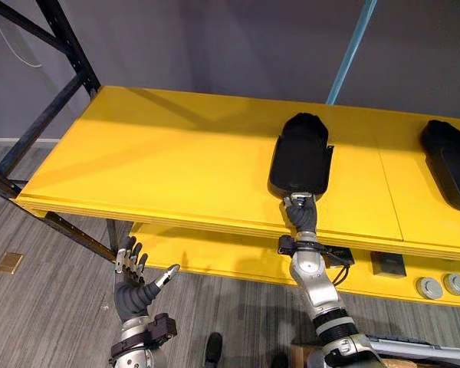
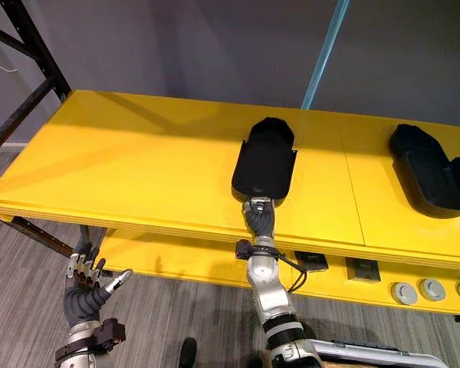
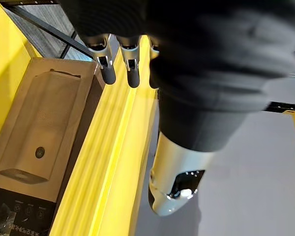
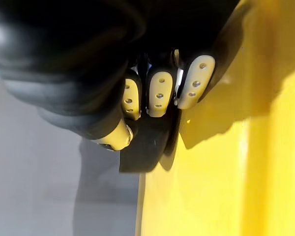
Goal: Walk over and take plastic housings, then place them on the shelf
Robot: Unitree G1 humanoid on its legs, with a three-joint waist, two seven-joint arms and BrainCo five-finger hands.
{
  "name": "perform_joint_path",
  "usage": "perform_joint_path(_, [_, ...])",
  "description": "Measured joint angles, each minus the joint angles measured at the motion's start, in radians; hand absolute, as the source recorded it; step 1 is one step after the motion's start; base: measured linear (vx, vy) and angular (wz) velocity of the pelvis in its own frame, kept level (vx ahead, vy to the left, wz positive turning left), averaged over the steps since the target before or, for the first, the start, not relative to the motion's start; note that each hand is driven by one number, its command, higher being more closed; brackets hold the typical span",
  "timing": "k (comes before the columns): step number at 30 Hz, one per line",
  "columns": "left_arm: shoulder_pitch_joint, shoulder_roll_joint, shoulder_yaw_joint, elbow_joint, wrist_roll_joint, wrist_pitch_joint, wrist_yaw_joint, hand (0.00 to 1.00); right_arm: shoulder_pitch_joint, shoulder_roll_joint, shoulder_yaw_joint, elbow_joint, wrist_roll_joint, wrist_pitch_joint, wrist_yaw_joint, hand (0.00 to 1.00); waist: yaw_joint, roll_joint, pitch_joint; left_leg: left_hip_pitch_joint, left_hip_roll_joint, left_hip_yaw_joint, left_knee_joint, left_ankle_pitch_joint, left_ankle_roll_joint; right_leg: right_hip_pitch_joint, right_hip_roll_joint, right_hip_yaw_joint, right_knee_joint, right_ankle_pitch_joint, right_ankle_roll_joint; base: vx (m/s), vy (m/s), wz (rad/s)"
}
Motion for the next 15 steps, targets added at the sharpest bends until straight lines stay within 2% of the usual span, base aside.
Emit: perform_joint_path(15, [-0.012, -0.011, -0.019, 0.0, 0.001, 0.0, -0.002, 0.0, -0.028, -0.022, -0.041, 0.007, -0.001, 0.001, -0.008, 1.0, -0.001, 0.0, 0.029, -0.002, 0.0, -0.015, 0.0, 0.007, -0.003, 0.004, -0.001, -0.018, 0.007, -0.003, -0.002, -0.01, -0.013, 0.03])
